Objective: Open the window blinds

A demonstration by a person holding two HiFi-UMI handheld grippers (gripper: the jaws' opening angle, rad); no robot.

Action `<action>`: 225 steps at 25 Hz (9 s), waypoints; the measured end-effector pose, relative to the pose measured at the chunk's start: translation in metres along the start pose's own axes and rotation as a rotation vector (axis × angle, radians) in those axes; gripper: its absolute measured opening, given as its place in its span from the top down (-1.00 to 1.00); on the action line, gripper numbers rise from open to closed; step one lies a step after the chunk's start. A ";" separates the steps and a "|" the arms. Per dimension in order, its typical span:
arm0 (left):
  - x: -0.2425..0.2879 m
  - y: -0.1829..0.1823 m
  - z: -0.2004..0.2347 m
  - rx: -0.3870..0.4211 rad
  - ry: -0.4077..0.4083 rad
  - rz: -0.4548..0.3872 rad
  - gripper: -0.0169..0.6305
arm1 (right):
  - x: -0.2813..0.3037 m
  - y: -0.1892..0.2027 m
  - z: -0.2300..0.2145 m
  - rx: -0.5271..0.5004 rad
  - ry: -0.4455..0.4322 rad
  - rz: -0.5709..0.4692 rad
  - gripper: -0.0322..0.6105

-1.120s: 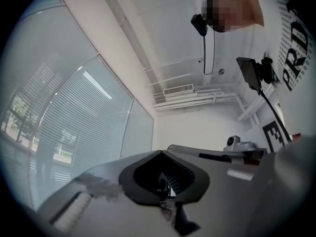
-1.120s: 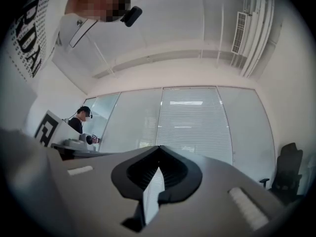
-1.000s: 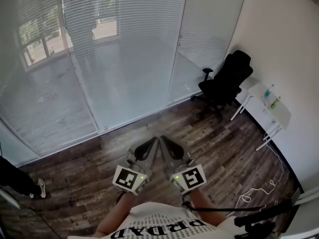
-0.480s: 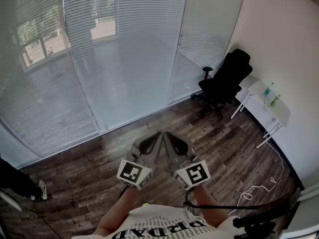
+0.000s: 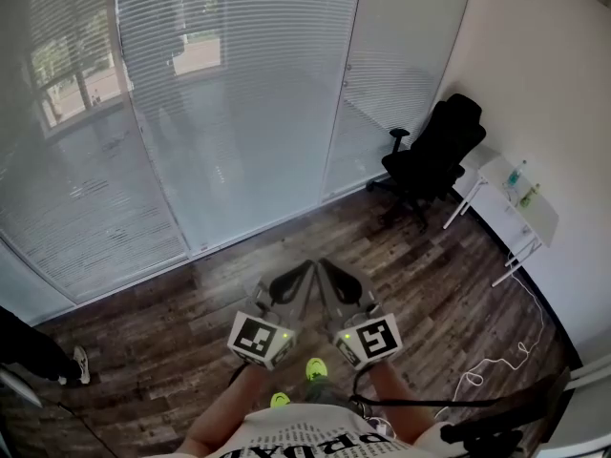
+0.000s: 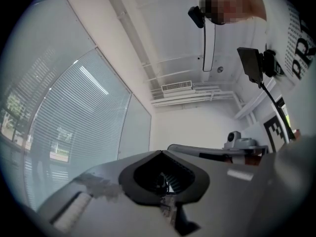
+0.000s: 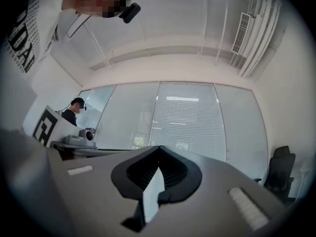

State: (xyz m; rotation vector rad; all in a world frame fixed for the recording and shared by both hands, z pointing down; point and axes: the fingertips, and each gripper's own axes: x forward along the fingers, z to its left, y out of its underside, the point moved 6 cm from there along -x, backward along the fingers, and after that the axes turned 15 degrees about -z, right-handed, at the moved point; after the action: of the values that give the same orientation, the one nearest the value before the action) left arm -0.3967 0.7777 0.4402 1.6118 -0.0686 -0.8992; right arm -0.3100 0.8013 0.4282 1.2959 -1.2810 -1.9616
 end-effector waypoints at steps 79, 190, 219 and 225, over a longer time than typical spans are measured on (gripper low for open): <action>0.284 0.144 0.262 0.007 -0.021 0.041 0.98 | 0.258 0.155 -0.272 0.013 -0.026 -0.010 0.89; 0.813 0.414 0.571 0.152 -0.125 0.102 0.97 | 0.599 0.388 -0.821 0.080 -0.103 0.046 0.89; 0.846 0.443 0.652 0.072 -0.039 0.082 0.97 | 0.666 0.429 -0.843 -0.083 -0.060 0.074 0.89; 0.853 0.456 0.661 0.096 -0.090 0.068 0.97 | 0.673 0.441 -0.862 -0.137 -0.098 0.074 0.65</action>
State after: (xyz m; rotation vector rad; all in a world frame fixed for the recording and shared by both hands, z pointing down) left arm 0.0112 -0.3202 0.4220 1.6469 -0.2312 -0.9277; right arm 0.1018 -0.3032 0.4030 1.0845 -1.1987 -2.0432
